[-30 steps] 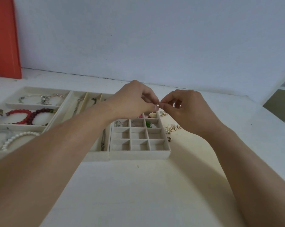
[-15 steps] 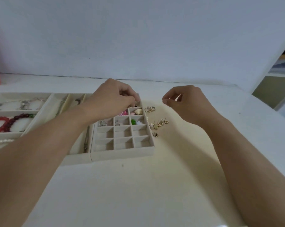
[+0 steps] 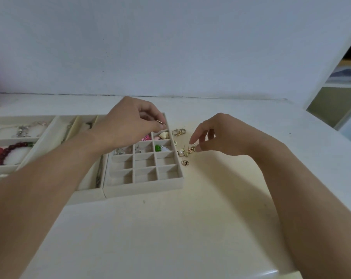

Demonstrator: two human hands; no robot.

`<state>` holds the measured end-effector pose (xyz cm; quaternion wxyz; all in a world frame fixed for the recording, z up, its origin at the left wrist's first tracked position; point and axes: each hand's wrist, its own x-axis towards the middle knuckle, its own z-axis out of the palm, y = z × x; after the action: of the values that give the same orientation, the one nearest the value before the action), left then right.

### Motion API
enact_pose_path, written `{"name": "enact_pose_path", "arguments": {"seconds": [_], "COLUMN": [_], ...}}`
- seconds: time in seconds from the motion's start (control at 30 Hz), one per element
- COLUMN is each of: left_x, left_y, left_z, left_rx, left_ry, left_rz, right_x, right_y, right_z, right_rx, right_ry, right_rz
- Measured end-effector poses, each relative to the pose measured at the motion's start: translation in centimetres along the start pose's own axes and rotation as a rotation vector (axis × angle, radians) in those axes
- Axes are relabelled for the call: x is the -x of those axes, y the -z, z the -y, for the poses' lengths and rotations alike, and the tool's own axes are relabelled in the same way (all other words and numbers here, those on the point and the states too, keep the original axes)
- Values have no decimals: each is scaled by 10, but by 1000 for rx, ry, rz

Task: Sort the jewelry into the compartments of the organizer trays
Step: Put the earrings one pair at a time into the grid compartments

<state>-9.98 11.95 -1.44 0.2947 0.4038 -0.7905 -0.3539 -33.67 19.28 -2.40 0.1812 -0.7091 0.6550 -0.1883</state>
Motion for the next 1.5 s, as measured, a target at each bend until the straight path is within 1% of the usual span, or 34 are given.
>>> {"name": "enact_pose_path", "arguments": {"seconds": [0.13,0.3,0.43,0.6,0.73,0.87,0.97,1.03,1.07,1.13,1.2,1.33,1.5], "left_x": [0,-2,-5,-4,-1,1,0,0,-1,-1,-1,-2,-1], "left_y": [-2,-3,-4,-3,-4,-5,-5,-6,-6,-7,-6,-7,-8], "left_z": [1,4,7,7,5,3,4,4,4,3,4,5,3], "left_rx": [17,41,26,5,-8,2,21,34,45,66,76,67,60], "left_ry": [-13,-28,-38,-6,3,2,3,17,28,44,51,32,-19], "left_rz": [2,-13,-39,-2,2,-3,-3,-5,-6,-18,-25,-26,-28], "right_x": [-3,-5,-5,-4,-5,-6,-4,-2,-1,1,1,-3,-7], "right_y": [-12,-16,-14,-17,-23,-18,-6,4,8,11,7,-4,-12], "right_z": [0,-3,-2,6,7,0,-8,-17,-22,-29,-31,-29,-27], "right_rx": [80,139,102,-4,82,112,76,86,108,134,104,2,-15], "right_ry": [-26,-67,-22,35,19,11,-23,-78,-103,-146,-182,-165,-132], "right_rz": [36,-31,-70,-3,12,-25,-121,-173,-162,-74,4,-13,-43]}}
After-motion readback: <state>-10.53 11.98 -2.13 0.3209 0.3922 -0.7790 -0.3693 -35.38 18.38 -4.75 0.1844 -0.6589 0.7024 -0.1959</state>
